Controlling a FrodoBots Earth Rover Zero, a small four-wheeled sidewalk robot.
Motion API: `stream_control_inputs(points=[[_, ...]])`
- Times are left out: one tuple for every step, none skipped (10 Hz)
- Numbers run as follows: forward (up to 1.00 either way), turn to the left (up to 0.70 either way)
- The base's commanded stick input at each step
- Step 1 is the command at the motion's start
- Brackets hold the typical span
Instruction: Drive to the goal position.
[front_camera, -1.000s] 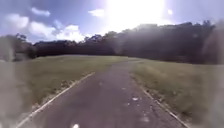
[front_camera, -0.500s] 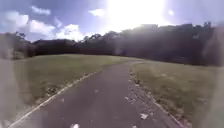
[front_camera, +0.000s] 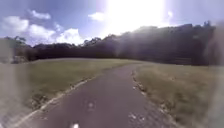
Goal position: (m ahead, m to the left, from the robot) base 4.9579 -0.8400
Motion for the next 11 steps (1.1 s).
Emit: stream_control_inputs(points=[[1.0, 0.04], [1.0, 0.04], [1.0, 0.04], [1.0, 0.04], [1.0, 0.04], [1.0, 0.04], [1.0, 0.04], [1.0, 0.04], [1.0, 0.04], [1.0, 0.03], [1.0, 0.01]])
